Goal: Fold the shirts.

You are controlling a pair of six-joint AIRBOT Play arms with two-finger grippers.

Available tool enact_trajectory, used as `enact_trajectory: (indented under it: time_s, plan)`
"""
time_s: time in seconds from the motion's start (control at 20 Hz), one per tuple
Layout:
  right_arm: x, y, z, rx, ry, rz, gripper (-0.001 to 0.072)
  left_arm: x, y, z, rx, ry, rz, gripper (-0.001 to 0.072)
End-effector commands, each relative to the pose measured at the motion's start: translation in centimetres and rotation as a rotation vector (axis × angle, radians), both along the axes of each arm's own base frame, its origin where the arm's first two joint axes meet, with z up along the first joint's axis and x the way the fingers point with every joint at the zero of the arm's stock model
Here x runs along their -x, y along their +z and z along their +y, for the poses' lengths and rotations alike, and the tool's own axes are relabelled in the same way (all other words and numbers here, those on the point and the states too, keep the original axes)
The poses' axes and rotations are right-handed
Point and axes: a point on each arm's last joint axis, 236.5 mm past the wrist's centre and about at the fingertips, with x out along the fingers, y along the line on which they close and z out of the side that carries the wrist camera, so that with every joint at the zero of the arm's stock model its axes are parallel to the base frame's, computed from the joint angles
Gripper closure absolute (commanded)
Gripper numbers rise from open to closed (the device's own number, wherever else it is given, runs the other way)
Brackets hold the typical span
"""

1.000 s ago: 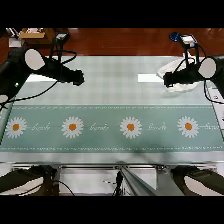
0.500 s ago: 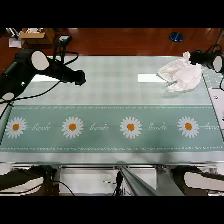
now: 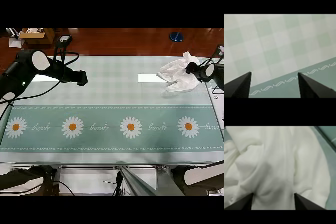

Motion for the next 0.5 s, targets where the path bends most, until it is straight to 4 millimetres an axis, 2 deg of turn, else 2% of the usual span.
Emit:
enact_trajectory:
  time_s: [0.0, 0.05, 0.1, 0.15, 0.25, 0.3, 0.35, 0.45]
  plan:
    - [-0.6, -3.7, 1.0, -0.118, -0.048, 0.0, 0.0134, 0.1, 0.1, -0.5, 0.025, 0.003, 0.009, -0.0013]
    - [-0.7, -4.3, 1.2, -0.144, -0.06, 0.0, 0.0229, 0.1, 0.1, -0.5, 0.029, 0.002, 0.01, -0.0013]
    - [-0.8, -4.5, 1.5, -0.167, -0.066, -0.007, 0.0503, 0.1, 0.1, -0.5, 0.03, 0.003, 0.01, -0.0013]
    - [-1.2, -3.9, 1.7, -0.177, -0.065, -0.03, 0.068, 0.2, 0.1, -0.5, 0.03, 0.003, 0.01, -0.0013]
    - [-2.3, -0.3, 1.6, -0.14, -0.023, -0.105, 0.068, 0.1, 0.4, -0.6, 0.032, 0.003, 0.005, -0.0013]
    - [-2.8, 3.1, 1.6, -0.078, 0.032, -0.148, 0.0681, 0.0, 0.9, -0.6, 0.034, 0.001, -0.002, -0.0013]
    - [-3.1, 7.0, 1.6, -0.017, 0.082, -0.196, 0.0681, -0.2, 1.9, -0.7, 0.038, -0.004, -0.014, -0.0013]
    - [-2.6, 16.8, 2.0, 0.091, 0.153, -0.319, 0.0682, -0.9, 5.4, -1.1, 0.05, -0.019, -0.06, -0.0013]
